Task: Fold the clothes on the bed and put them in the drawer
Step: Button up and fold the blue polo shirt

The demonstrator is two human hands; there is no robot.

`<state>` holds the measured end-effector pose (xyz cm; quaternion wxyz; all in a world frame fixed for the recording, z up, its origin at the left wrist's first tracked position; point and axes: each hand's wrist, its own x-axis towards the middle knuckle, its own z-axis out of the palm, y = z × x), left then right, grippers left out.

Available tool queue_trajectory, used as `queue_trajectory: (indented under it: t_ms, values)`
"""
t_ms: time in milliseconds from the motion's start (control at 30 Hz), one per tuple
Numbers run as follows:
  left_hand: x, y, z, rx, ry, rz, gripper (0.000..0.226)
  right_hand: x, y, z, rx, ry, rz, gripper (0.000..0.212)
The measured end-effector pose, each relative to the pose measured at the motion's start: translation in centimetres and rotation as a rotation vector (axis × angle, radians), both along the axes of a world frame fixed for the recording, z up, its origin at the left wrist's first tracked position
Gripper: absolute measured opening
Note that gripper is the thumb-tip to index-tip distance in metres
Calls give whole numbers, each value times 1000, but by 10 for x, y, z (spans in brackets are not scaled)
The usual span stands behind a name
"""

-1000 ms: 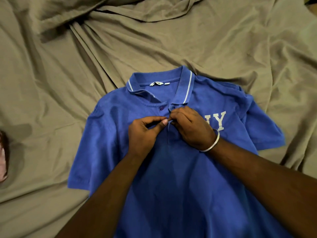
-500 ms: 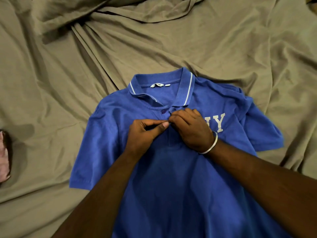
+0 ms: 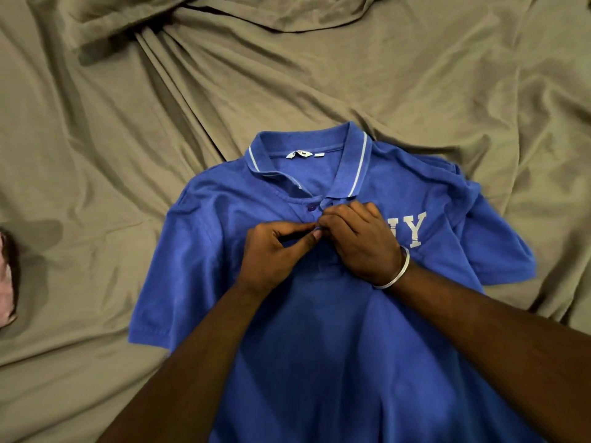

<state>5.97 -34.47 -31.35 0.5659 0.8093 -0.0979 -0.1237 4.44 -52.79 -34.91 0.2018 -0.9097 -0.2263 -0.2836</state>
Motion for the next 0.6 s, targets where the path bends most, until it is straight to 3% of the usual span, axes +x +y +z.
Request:
queue_trajectory:
  t_ms: [267,600]
  values:
    - [-3,-3,-6,104,-222,6,21,-1,1,0,46,82,7,10]
    - [-4,-5,-4,-32,39,61,13,-3,-2,5,194,199,1,22]
